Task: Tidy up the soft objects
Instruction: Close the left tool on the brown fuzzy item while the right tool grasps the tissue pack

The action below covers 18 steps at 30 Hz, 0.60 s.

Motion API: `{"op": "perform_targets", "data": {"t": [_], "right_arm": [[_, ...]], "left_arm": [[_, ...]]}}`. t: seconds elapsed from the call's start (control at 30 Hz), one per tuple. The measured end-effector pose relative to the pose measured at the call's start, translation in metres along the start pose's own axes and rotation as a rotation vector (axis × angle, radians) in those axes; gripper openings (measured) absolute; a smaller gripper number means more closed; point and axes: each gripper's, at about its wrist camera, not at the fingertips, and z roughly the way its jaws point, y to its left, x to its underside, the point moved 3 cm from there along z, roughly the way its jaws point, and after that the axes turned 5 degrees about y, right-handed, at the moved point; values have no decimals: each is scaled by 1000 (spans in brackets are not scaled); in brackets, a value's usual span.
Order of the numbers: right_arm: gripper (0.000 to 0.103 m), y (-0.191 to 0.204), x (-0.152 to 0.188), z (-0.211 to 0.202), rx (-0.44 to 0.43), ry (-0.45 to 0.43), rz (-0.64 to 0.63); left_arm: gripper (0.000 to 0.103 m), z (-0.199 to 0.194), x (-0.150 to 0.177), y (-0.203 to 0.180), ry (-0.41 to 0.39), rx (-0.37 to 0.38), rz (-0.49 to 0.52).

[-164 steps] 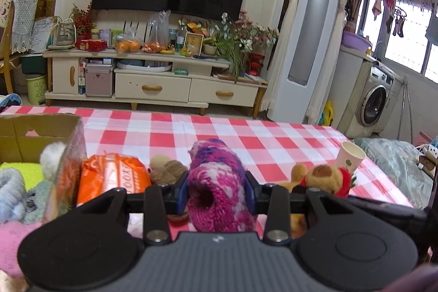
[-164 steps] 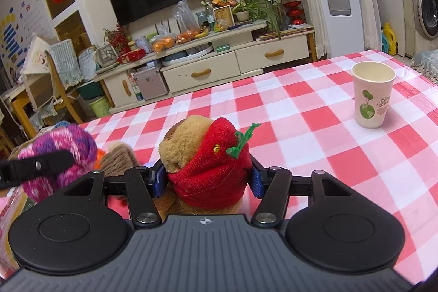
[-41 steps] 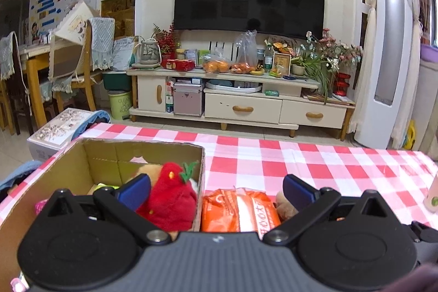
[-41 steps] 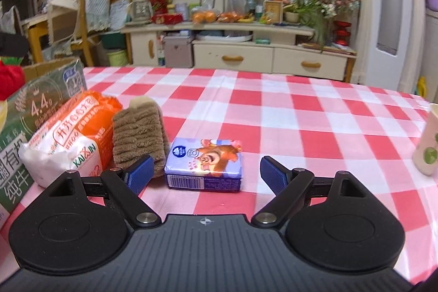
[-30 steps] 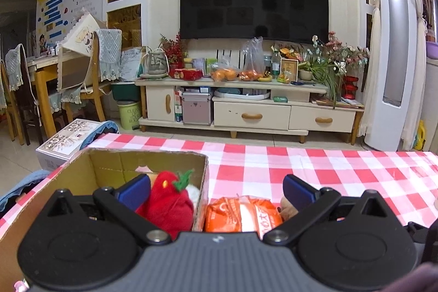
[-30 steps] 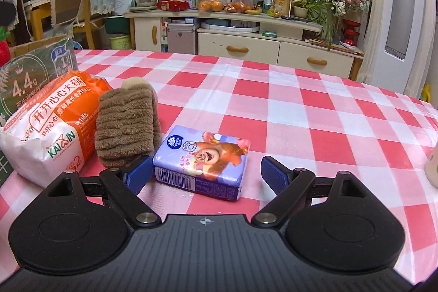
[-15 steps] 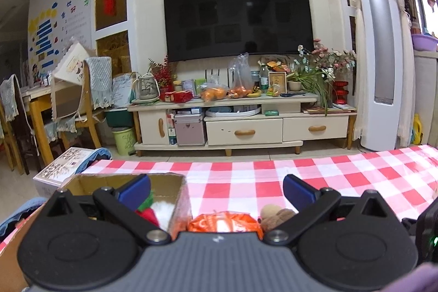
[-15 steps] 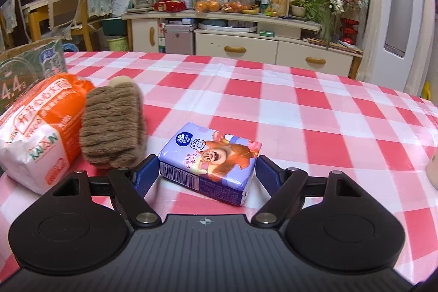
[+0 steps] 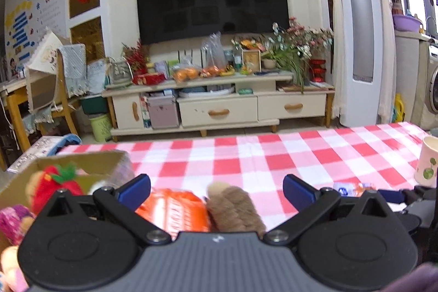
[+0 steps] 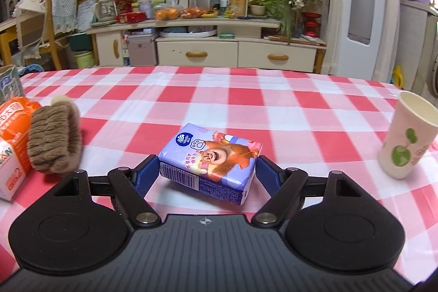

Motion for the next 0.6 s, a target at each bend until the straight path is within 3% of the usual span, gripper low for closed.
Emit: {"op": "perform_targets", "data": {"t": [0.27,0.43,0.6], "right_arm": [[96,-16,4,1,26,10,-6],[97,-19,3,1,28,11,0],[102,-24,2,1,33,10,7]], "left_arm": [[102,28,15,-24,105,6,-24],[97,47,24,-24,189,8,-109],[97,62,24,-20,207,21,-173]]}}
